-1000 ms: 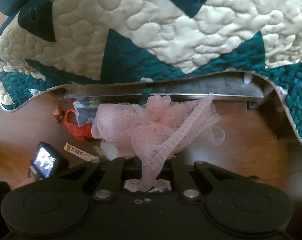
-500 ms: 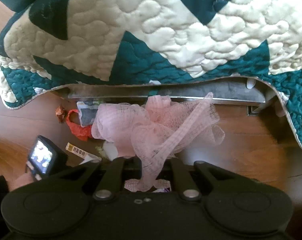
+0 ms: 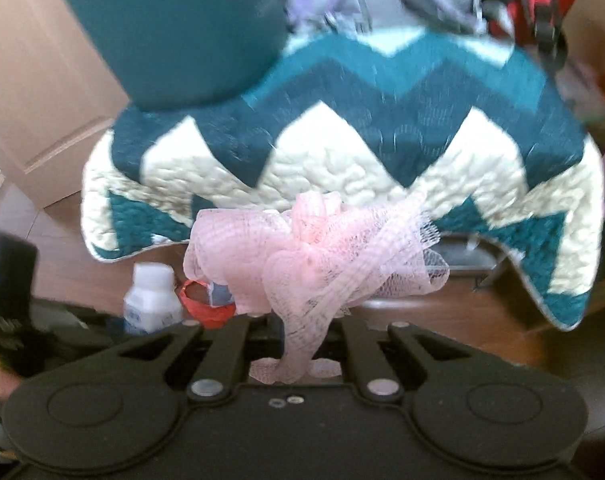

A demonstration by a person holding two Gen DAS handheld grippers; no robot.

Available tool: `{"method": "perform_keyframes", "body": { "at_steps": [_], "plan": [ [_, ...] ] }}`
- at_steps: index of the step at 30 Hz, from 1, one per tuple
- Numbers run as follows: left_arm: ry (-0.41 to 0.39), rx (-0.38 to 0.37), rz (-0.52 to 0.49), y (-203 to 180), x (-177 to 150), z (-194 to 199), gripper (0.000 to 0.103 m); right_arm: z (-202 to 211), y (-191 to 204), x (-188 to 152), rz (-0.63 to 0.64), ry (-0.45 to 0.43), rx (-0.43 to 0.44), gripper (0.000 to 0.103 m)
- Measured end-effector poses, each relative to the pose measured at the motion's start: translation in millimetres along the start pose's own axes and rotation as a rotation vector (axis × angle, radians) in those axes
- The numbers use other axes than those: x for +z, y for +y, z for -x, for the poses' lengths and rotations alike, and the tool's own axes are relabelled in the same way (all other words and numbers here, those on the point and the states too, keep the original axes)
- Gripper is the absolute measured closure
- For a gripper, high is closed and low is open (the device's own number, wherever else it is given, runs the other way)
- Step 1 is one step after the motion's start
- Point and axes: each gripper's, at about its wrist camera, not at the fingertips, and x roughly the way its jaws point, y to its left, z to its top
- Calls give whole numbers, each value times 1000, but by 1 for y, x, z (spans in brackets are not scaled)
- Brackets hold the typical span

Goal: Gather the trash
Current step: 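Lift and carry the bottle and puff up over the teal bin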

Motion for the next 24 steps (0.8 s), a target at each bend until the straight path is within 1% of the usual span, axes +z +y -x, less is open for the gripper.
{"method": "perform_keyframes", "body": {
  "at_steps": [2,7,11,15,18,21,24],
  "plan": [
    [-57,-2,17,-5,0,31,59,29,7,2,28,-40,-5,97],
    [-223,-15,21,-18,-8,113,59,96,25,6,91,-145,-10,97],
    [-335,-36,23,-25,-13,170,59,137,40,11,135,-214,-12,97],
    [-430,-53,-3,-33,-14,223,59,165,53,23,158,-269,-15,97],
    [-493,-64,-13,-37,-9,259,59,183,63,39,178,-312,-16,97],
    [-564,-60,-28,-39,-1,293,59,202,74,62,208,-374,-24,97],
    [-629,-68,-20,-38,13,324,59,218,84,90,231,-434,-39,97]
  ]
}}
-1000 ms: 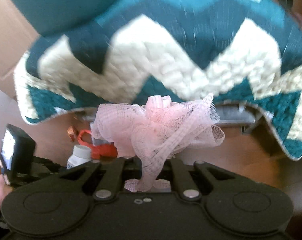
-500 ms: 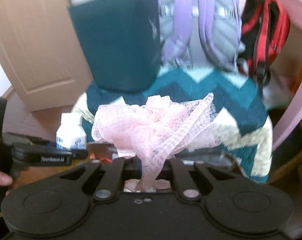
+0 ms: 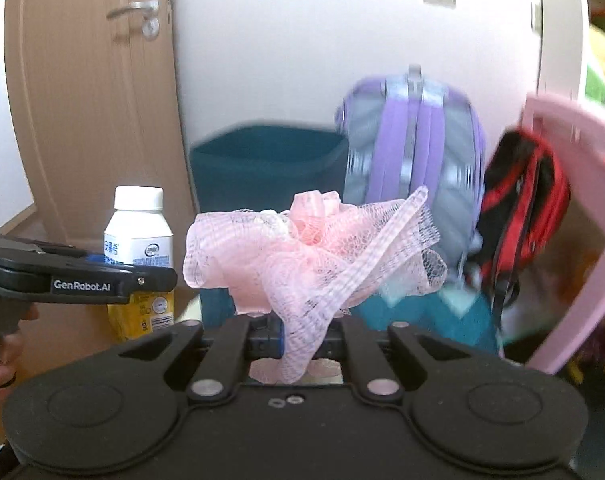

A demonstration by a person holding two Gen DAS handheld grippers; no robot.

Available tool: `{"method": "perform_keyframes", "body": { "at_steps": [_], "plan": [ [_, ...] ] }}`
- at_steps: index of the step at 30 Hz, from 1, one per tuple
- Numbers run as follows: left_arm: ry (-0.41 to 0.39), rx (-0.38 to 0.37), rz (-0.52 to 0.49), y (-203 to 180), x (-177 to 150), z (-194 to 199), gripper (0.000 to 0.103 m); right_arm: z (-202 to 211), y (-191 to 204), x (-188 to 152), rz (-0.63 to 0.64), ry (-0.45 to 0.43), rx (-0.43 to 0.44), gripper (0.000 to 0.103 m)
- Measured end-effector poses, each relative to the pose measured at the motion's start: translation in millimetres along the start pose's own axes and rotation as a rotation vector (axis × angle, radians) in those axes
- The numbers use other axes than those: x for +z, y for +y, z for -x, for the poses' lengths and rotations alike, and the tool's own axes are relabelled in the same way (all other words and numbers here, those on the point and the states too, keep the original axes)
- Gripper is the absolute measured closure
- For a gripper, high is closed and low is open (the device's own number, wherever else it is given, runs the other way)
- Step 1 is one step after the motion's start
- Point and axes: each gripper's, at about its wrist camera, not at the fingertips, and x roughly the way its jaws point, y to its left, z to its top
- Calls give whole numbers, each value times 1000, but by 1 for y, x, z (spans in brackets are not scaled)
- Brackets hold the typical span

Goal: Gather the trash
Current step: 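Lift and carry the bottle and puff up over the teal bin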

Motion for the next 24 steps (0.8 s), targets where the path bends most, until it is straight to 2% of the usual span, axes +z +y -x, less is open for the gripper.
{"method": "perform_keyframes", "body": {
  "at_steps": [5,11,18,24],
  "plan": [
    [-102,12,-2,6,54,17,59,-7,4,54,39,-71,-19,97],
    [-169,48,-23,7,117,20,59,-37,12,99,82,-105,-43,97],
    [-189,69,0,21,177,-11,59,-91,11,137,97,-88,-65,97],
    [-164,110,-17,34,208,-61,59,-144,6,148,97,-38,-75,96]
  ]
}}
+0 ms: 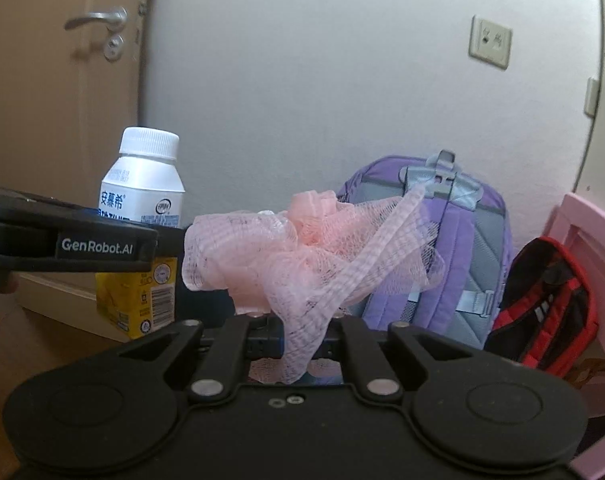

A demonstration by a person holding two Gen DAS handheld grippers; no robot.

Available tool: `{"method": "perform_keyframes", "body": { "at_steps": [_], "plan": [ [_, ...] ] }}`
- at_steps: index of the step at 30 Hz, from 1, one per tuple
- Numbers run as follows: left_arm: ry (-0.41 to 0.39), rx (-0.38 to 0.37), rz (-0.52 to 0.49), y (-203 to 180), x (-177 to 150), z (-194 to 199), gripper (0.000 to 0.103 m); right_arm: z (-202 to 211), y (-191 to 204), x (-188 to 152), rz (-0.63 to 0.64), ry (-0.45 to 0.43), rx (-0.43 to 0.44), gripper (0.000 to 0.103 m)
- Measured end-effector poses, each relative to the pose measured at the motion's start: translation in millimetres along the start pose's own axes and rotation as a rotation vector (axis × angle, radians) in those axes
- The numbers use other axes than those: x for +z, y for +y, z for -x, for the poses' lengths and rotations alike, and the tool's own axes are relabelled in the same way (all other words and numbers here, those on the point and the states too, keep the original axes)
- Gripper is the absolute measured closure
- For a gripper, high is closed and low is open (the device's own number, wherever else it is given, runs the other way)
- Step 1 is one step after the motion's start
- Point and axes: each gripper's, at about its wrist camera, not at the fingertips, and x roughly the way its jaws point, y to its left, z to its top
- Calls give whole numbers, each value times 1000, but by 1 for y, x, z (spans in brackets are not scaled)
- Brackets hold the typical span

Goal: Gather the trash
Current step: 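Lift and carry the bottle and puff up over the teal bin, then open left tool to drop bottle into bin while right tool drops puff, then withdraw both tools from the bin back toward the floor trash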

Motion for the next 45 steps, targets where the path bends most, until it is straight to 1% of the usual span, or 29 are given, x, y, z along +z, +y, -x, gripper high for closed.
{"method": "perform_keyframes", "body": {
  "at_steps": [4,7,9,11,13,16,17,19,21,23,24,25,31,34,39,45],
  "plan": [
    [33,29,-13,10,3,-36,59,-35,1,-1,25,64,21,96],
    [77,40,-19,16,1,-62,59,-56,4,-3,39,113,35,95],
    [117,46,-30,19,-1,-80,59,-66,5,-5,51,129,32,94],
    [146,50,-37,18,-2,-97,59,-77,7,-7,58,167,50,93],
    [178,46,-37,20,-5,-110,59,-87,7,-9,61,202,51,87],
    [217,51,-39,20,-10,-124,58,-96,11,-13,80,241,60,84],
    [224,54,-43,20,-10,-127,58,-98,11,-15,85,245,59,82],
    [233,61,-54,19,-15,-130,58,-101,11,-16,92,253,72,73],
    [236,52,-59,17,-16,-132,56,-100,11,-17,95,247,76,71],
    [233,42,-53,17,-17,-130,49,-97,11,-16,102,235,74,71],
    [226,46,-53,16,-17,-128,43,-94,11,-15,100,233,77,70],
    [219,52,-57,15,-16,-126,40,-90,11,-14,96,232,78,69],
    [197,39,-75,6,-13,-108,40,-62,5,-7,61,216,81,67],
    [179,35,-84,1,-10,-89,40,-42,1,-5,47,203,83,66],
    [142,18,-103,-10,-6,-44,40,2,-1,-6,31,171,78,62],
    [107,6,-133,-25,-12,13,40,59,0,-11,22,130,80,58]
  ]
}}
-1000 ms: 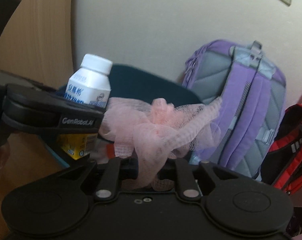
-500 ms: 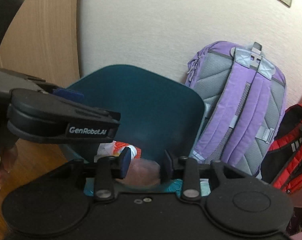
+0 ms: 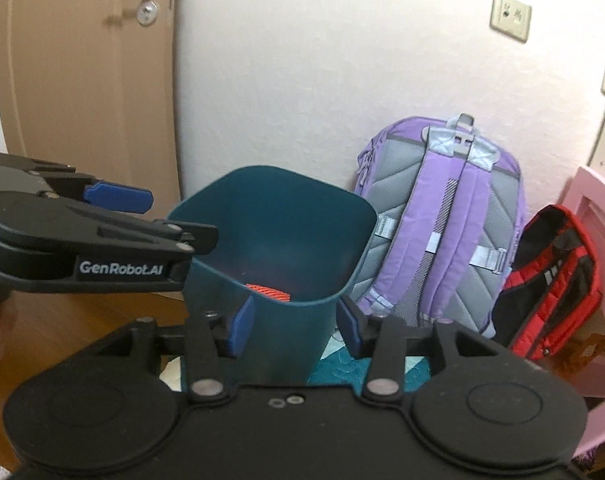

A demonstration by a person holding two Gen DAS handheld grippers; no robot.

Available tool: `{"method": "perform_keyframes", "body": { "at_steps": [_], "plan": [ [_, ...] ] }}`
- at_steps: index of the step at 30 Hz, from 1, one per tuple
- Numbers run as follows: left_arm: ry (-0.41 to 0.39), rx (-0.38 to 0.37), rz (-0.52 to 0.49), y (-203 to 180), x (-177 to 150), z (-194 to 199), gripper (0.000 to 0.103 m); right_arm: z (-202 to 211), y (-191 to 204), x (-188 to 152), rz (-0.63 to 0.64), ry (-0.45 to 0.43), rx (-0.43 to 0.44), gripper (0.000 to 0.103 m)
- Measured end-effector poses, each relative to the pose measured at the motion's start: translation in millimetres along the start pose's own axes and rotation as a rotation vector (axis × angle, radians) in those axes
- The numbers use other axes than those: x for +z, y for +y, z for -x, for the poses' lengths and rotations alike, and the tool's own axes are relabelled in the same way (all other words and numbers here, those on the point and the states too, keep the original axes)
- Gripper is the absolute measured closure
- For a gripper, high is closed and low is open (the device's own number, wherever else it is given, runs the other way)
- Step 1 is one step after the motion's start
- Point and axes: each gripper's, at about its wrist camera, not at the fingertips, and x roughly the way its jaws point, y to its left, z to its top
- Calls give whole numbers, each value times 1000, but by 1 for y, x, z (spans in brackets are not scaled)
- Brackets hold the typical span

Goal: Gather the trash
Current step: 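Withdraw both tools from the bin back toward the floor trash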

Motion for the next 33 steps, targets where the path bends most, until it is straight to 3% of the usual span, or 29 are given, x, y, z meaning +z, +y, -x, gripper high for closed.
{"method": "perform_keyframes", "body": {
  "at_steps": [7,9,18,30,32,33],
  "plan": [
    [-29,-18,-10,-5,-21,60,40,55,9,-22,-12,-38,5,54],
    [-38,-22,-14,-7,-29,76,35,69,11,-30,-18,-44,6,54],
    [-50,-51,-16,-20,-65,126,31,108,15,-78,-36,-54,24,49],
    [-24,-103,41,-26,-131,141,19,100,14,-157,-118,24,31,47],
    [-12,-110,48,-26,-144,137,16,91,14,-170,-132,44,32,47],
    [-5,-110,50,-26,-150,134,10,85,14,-177,-142,55,31,47]
  ]
}}
